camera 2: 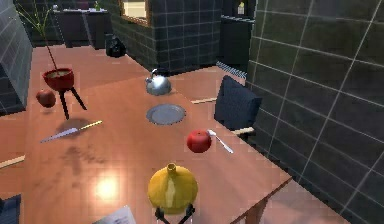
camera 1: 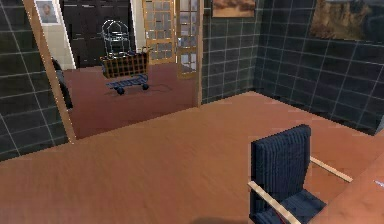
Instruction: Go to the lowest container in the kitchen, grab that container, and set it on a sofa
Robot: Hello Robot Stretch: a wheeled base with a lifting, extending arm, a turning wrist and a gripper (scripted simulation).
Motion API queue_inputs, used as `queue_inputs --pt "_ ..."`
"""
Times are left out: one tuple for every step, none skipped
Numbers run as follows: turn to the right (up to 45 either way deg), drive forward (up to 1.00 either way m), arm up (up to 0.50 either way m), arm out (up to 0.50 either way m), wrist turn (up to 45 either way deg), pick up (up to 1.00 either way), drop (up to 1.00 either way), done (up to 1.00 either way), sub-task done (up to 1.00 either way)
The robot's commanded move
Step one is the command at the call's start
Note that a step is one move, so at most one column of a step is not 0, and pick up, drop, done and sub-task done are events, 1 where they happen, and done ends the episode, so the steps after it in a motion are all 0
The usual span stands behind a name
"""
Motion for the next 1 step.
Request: queue_inputs --pt "0.0 0.00 0.10 0.00 0.0 0.00 0.00 0.00 0.00"
